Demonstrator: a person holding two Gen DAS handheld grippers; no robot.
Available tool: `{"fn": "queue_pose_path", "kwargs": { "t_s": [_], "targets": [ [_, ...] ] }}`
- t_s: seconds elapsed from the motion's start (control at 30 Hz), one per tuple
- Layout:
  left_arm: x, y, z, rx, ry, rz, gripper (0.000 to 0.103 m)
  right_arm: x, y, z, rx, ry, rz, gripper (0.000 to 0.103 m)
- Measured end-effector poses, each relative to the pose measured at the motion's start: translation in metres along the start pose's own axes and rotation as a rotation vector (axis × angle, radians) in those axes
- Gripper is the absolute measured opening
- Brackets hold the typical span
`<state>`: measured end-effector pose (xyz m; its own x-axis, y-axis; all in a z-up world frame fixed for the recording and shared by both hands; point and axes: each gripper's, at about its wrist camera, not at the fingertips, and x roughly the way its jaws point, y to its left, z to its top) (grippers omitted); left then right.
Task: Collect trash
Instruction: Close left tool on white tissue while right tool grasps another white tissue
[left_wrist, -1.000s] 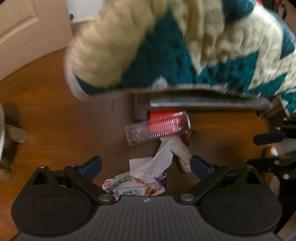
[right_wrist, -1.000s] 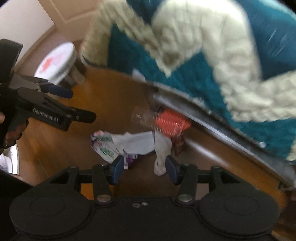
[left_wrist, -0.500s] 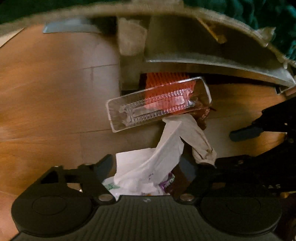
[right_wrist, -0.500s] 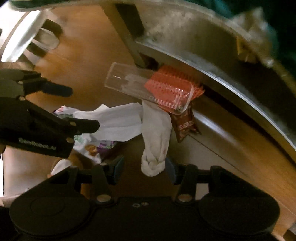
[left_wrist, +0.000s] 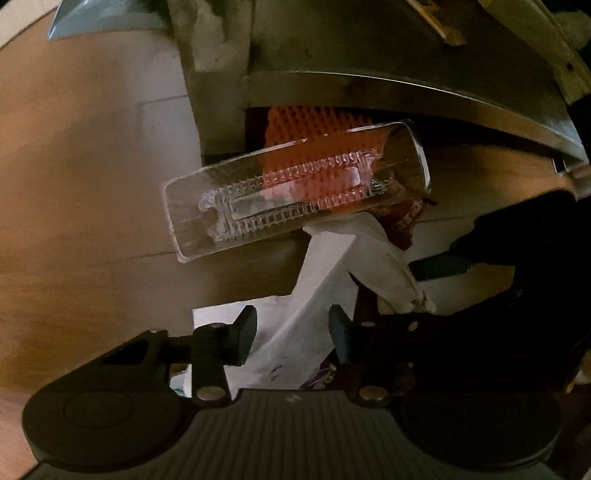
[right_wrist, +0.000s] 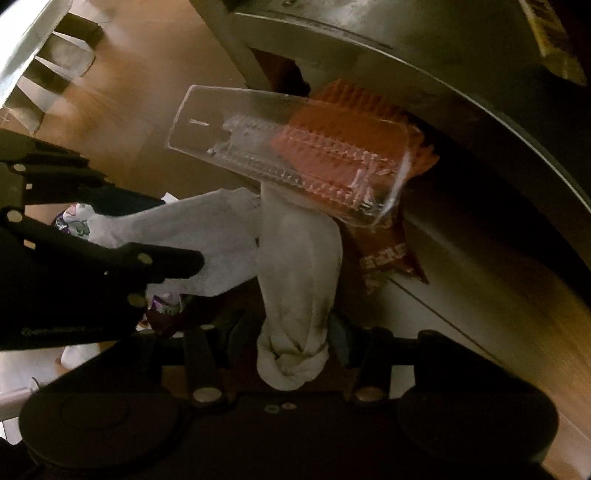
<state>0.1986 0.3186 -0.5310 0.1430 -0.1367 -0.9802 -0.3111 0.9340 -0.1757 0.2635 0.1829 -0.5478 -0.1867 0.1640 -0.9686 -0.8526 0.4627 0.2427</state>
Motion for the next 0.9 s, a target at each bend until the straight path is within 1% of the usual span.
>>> {"fn": "queue_pose_path", "kwargs": {
  "t_s": [0.07, 0.13, 0.17, 0.23, 0.3, 0.37, 0.53, 0.63, 0.7, 0.9],
  "targets": [
    [0.004, 0.000, 0.002, -0.028, 0.008, -0.021, 0.028, 0.003, 0.000, 0.000, 0.000, 0.017, 0.010, 0.045],
    [0.003, 0.000, 0.003, -0.038, 0.007, -0.029, 0.022, 0.004, 0.000, 0.000, 0.000, 0.020, 0.010, 0.029],
    [0.003, 0.000, 0.003, -0.044, 0.008, -0.031, 0.015, 0.005, -0.001, 0.000, 0.006, 0.030, 0.010, 0.010],
    [0.003, 0.002, 0.004, -0.078, 0.014, -0.034, 0.013, 0.004, -0.001, 0.000, 0.021, 0.039, 0.002, 0.009],
    [0.000, 0.004, 0.003, -0.101, 0.019, -0.032, 0.009, 0.000, 0.001, -0.003, 0.008, 0.035, -0.009, 0.006],
    [-0.003, 0.004, 0.002, -0.108, 0.014, -0.037, 0.008, -0.004, 0.001, -0.006, 0.000, 0.032, -0.016, 0.005],
    [-0.022, 0.004, 0.000, -0.118, 0.004, -0.054, 0.007, -0.031, 0.002, -0.024, 0.004, 0.013, -0.016, 0.005],
    [-0.043, 0.001, -0.002, -0.107, -0.001, -0.063, 0.007, -0.057, 0.002, -0.035, 0.040, -0.003, -0.001, 0.005],
    [-0.062, -0.003, -0.004, -0.085, -0.012, -0.074, 0.007, -0.077, 0.007, -0.041, 0.049, -0.022, -0.009, 0.005],
    [-0.126, -0.018, -0.013, -0.018, -0.081, -0.073, 0.007, -0.159, 0.015, -0.067, 0.084, -0.133, -0.025, 0.005]
  ]
}}
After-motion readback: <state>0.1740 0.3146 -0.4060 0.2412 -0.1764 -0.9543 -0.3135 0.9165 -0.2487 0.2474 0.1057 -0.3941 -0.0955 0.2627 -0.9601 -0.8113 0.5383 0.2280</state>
